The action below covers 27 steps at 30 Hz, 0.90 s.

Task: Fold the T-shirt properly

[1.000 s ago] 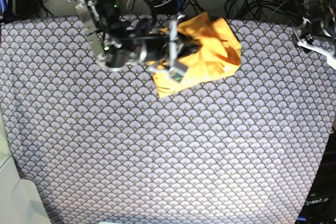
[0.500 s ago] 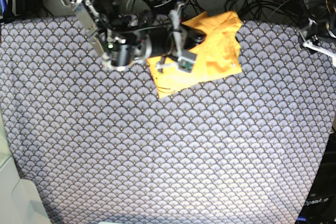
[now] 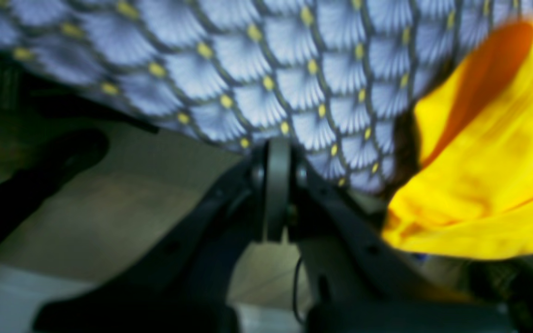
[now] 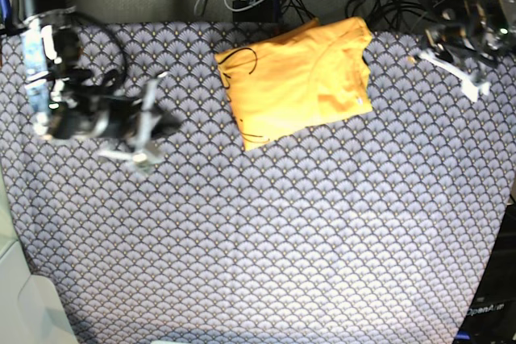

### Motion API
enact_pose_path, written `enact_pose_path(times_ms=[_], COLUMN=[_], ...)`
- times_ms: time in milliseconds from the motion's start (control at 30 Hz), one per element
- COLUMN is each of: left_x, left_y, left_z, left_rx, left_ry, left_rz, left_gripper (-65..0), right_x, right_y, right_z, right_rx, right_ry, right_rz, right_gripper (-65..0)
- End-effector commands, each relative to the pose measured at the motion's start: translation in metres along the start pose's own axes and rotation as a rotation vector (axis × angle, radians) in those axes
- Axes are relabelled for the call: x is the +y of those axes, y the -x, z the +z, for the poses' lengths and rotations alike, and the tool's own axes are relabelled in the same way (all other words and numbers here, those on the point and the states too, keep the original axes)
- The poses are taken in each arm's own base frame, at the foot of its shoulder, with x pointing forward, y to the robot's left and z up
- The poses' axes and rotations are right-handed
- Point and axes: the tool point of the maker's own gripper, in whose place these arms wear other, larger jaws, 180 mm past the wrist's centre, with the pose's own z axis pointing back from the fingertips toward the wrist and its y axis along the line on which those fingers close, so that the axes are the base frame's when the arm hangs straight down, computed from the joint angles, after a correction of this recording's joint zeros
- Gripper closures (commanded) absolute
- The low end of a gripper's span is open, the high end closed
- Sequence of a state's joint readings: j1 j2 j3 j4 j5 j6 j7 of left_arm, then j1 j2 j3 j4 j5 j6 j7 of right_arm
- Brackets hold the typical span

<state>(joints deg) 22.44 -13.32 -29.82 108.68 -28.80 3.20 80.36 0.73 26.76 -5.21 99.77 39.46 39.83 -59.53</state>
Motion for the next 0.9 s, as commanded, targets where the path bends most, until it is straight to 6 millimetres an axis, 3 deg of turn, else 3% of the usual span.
enact_pose_path(times_ms=[0,167,667,867], left_x=[-0.009,-0.044,-0.098,-0.12], left_y=[-0.001,0.0,-0.001,-0.002], left_z=[0.0,-0.014,-0.076,-0.074], left_rx=[-0.007,-0.007,0.084,0.1], left_ry=[0.016,0.049,0.069,0.12], left_rz=[-0.022,-0.03,-0.051,-0.044], left_gripper=[0.0,0.0,0.0,0.0], right_x=[-0.009,-0.036,-0.008,-0.003], right_y=[-0.009,0.007,0.054,0.06], right_z=[0.011,0.033,0.028,0.027], right_rx=[-0.047,-0.056,0.03,0.04], right_ry=[0.024,0.122,0.071,0.06], right_rz=[-0.002,-0.082,-0.153,-0.161], right_gripper=[-1.4,-1.4,-1.4,-1.4])
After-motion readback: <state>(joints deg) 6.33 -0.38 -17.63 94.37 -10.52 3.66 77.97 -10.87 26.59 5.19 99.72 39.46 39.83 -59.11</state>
